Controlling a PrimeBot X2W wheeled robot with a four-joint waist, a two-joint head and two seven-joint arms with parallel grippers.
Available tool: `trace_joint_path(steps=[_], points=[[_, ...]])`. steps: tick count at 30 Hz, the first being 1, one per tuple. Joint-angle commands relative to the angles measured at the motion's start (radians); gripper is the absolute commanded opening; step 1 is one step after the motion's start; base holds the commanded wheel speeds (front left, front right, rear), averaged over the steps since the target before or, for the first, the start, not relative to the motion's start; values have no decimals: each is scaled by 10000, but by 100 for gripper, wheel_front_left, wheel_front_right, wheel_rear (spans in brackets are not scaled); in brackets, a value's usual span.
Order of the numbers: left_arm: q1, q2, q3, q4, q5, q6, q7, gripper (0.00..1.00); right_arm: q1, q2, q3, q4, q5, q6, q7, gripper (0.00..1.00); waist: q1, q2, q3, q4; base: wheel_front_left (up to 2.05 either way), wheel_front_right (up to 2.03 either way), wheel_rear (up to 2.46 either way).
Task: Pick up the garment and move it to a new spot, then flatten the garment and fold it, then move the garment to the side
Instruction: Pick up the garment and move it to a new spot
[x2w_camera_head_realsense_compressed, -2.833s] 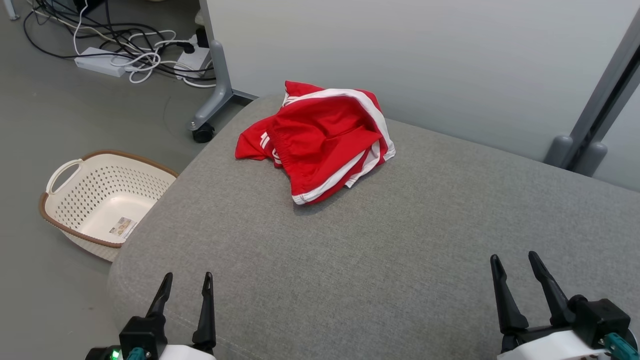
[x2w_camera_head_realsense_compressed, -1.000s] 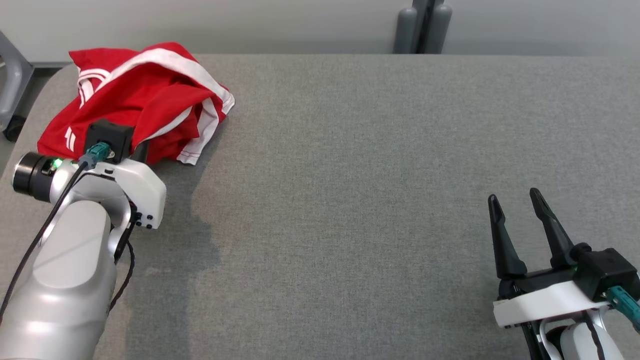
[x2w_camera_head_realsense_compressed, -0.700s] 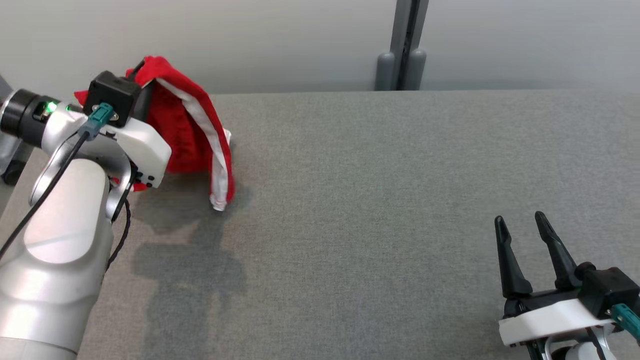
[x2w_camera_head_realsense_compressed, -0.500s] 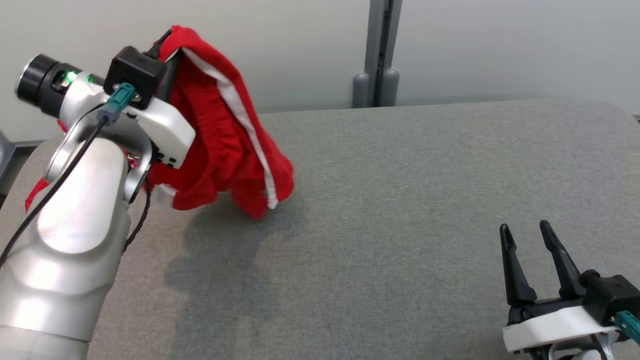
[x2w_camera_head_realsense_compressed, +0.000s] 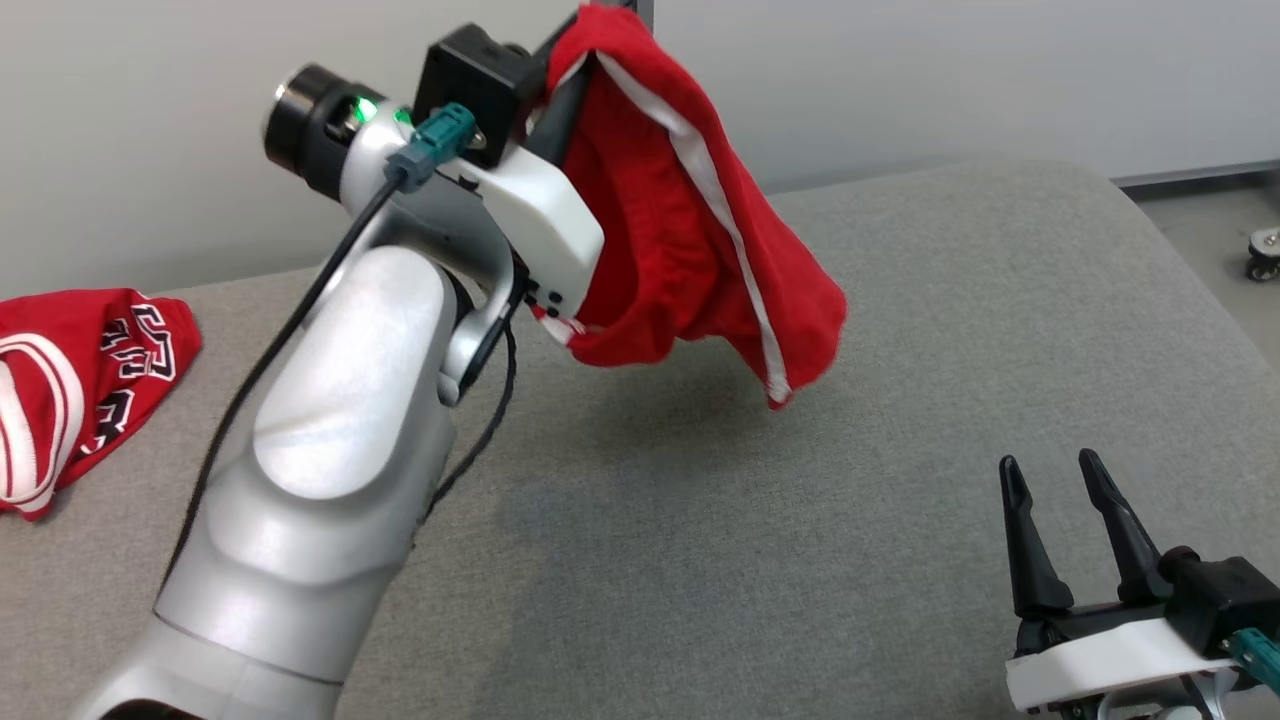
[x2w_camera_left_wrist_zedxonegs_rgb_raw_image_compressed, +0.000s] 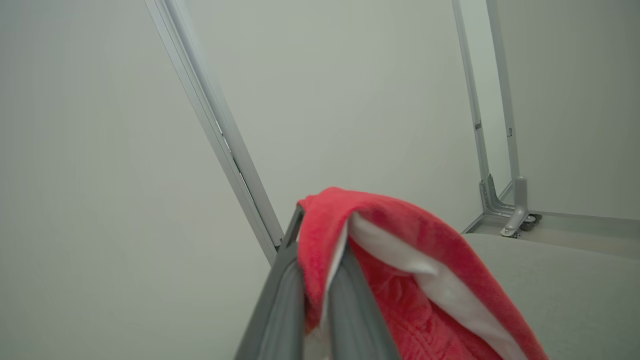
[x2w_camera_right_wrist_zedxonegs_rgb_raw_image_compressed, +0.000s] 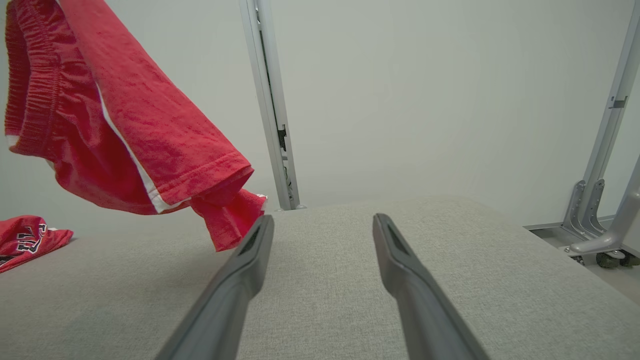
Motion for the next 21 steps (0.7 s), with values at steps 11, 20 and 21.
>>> trace_joint_path(steps=[11,20,21], points=[[1738,112,-218,3065,-628,753,745,0,-465,-59,58,-47,232,19,-7,100,0,0,1221,-521,0,0,0],[1911,456,-61,4630,-759,931,29,0,-548,-61,55,45,230,19,-7,100,0,0,1396,-385,0,0,0],[1911,456,-61,4630,-759,931,29,0,-548,-61,55,45,230,19,-7,100,0,0,1396,-385,0,0,0]])
